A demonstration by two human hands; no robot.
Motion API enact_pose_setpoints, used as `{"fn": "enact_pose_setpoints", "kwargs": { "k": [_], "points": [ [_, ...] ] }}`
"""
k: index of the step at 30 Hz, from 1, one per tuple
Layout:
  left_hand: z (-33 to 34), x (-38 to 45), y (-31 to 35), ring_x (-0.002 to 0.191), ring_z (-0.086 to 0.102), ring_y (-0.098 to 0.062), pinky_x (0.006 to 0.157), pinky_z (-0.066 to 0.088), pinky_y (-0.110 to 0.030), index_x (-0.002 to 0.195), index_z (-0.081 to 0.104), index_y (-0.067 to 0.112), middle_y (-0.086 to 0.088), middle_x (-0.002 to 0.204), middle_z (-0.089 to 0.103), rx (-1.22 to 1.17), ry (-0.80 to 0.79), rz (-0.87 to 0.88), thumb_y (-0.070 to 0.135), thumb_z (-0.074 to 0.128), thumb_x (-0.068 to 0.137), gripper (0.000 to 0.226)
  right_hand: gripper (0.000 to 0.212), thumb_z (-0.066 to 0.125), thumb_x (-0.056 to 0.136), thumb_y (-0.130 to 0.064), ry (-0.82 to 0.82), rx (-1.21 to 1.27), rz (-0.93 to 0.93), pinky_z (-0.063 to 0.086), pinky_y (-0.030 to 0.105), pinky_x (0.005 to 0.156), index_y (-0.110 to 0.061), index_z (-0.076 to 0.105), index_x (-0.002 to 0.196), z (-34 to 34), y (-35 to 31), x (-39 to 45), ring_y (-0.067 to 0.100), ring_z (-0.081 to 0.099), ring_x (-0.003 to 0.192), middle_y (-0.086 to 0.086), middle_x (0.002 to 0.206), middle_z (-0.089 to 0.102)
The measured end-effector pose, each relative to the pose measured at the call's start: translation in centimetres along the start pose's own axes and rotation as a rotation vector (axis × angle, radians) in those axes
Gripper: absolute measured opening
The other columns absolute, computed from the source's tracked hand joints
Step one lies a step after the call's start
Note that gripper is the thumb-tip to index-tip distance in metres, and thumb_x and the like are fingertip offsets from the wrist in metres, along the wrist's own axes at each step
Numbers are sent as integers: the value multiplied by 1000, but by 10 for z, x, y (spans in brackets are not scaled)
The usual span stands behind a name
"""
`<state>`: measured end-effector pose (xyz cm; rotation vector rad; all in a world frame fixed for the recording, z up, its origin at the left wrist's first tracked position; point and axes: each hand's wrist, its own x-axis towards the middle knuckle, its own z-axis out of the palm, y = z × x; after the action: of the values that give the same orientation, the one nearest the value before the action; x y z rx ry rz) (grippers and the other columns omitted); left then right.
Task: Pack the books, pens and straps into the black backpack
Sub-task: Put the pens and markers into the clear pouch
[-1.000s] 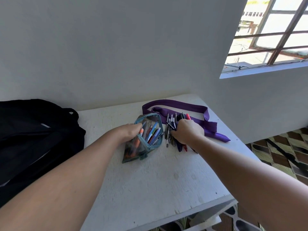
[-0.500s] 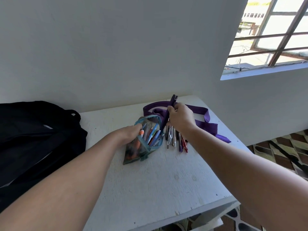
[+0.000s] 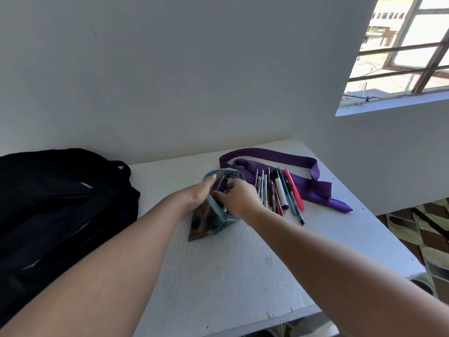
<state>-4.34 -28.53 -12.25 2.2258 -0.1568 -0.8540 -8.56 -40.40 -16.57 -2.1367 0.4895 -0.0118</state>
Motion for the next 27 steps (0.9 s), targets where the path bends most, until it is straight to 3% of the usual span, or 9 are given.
{"fn": "enact_pose_setpoints", "kwargs": {
  "k": [2, 4, 7, 11, 16, 18, 21, 24, 27],
  "points": [
    [-2, -1, 2, 128, 45, -20, 97, 30, -31, 155, 39, 16, -12, 154, 47, -16, 34, 1, 55, 14, 109, 65, 33, 62, 101, -49, 51, -41, -1, 55, 32, 62, -17, 57, 94, -6, 3, -1, 20, 68, 76, -3, 79, 63],
    [-6, 4, -1, 145, 35, -23, 113, 27, -37, 160, 28, 14, -13, 158, 41, -47, 84, -18, 54, 14, 109, 66, 26, 49, 106, -37, 81, -173, 16, 59, 40, 71, -12, 52, 113, -10, 12, 2, 26, 68, 81, 6, 94, 67],
    [-12, 13, -6, 154, 20, -30, 122, 19, -45, 163, 15, 14, -13, 168, 19, -88, 141, -75, 60, 15, 107, 72, 21, 50, 100, -17, -25, -248, 59, 62, 37, 62, -14, 38, 116, -17, 22, 3, 27, 69, 79, 12, 106, 62],
    [-16, 21, -14, 153, 23, -31, 122, 21, -46, 163, 13, 13, -13, 169, 16, -144, 183, -113, 60, 18, 107, 73, 36, 62, 98, -14, -129, -71, 157, 56, 24, 44, -16, 33, 118, -17, 17, 6, 21, 72, 74, 12, 111, 63],
    [-19, 19, -21, 153, 23, -32, 124, 21, -49, 163, 17, 15, -13, 169, 17, -163, 176, -98, 63, 18, 105, 75, 54, 75, 94, -5, -137, 341, 242, 67, 36, 72, -18, 35, 128, -8, 18, 6, 27, 75, 92, 16, 117, 59],
    [-20, 12, -23, 152, 26, -32, 123, 22, -49, 161, 27, 20, -12, 167, 25, -125, 118, -96, 67, 22, 103, 75, 65, 80, 88, -2, -94, 402, 157, 66, 39, 81, -19, 37, 134, -2, 20, 1, 24, 72, 98, 10, 114, 62],
    [-19, 13, -27, 142, 41, -28, 117, 31, -44, 149, 48, 23, -9, 157, 44, -14, 40, -80, 63, 31, 103, 63, 89, 79, 88, 0, -96, 325, -20, 64, 36, 75, -31, 28, 153, -1, 14, -1, 26, 71, 99, -1, 117, 63],
    [-29, 15, -29, 102, 56, -22, 83, 41, -32, 127, 65, 15, -11, 137, 61, -13, 163, 16, 54, 34, 105, 54, 96, 75, 93, -5, -42, 257, -149, 60, 33, 69, -38, 17, 161, -3, -1, 4, 23, 73, 99, -11, 128, 66],
    [-37, 23, -34, 98, 53, -23, 83, 40, -33, 123, 68, 12, -11, 128, 63, -23, 245, 69, 53, 37, 103, 55, 90, 74, 96, -11, -30, 235, -163, 64, 40, 80, -32, 19, 164, -1, -6, 6, 17, 73, 99, -10, 131, 67]
  ]
}}
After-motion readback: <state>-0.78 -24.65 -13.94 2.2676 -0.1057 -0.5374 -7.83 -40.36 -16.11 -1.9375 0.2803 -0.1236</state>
